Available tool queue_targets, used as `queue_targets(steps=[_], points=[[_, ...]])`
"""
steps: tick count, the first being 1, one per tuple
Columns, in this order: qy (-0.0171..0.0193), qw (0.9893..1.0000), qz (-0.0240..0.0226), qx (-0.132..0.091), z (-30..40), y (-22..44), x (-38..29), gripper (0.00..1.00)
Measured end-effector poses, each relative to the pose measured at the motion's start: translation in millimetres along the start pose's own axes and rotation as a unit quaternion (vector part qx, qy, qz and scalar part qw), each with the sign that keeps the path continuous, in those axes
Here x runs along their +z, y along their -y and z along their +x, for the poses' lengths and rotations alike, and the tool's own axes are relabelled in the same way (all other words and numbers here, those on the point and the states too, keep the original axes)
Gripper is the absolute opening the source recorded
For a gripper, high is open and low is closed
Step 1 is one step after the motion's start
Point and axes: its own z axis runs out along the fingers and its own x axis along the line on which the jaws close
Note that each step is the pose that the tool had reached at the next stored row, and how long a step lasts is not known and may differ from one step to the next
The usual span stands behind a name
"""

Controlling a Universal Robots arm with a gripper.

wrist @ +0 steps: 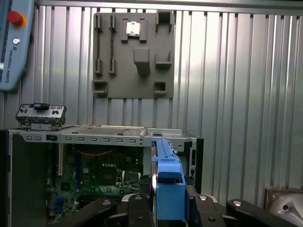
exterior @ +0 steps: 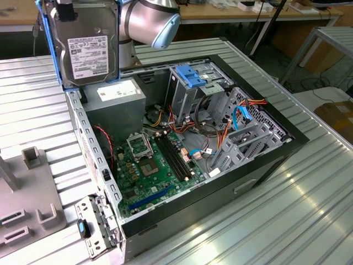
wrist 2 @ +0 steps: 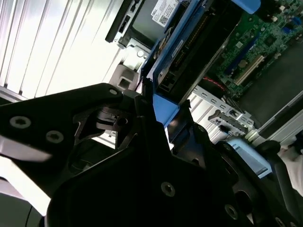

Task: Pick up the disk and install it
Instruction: 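Pick up the disk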

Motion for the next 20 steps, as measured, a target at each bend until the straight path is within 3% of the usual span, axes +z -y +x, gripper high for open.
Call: queue_targets(steps=[1, 6, 8, 9, 11, 17, 20], points=[[0.0000, 1.0000, 0.0000, 0.000, 0.4, 10.0, 0.0, 0.36], [0.0000, 1.0000, 0.0000, 0.000, 1.5, 36.6, 0.2, 0.36], [-0.0001, 1.0000, -0.0001, 0.000, 2.4, 57.6, 0.2, 0.36], [0.0000, 1.0000, 0.0000, 0.000, 2.6, 64.4, 0.3, 0.36], [0.0000, 1.0000, 0.0000, 0.000, 3.6, 88.3, 0.4, 0.36], [-0.0001, 1.0000, -0.0001, 0.000, 5.4, 132.5, 0.6, 0.36], [0.0000, 1.0000, -0.0001, 0.000, 6.1, 148.0, 0.7, 0.36]])
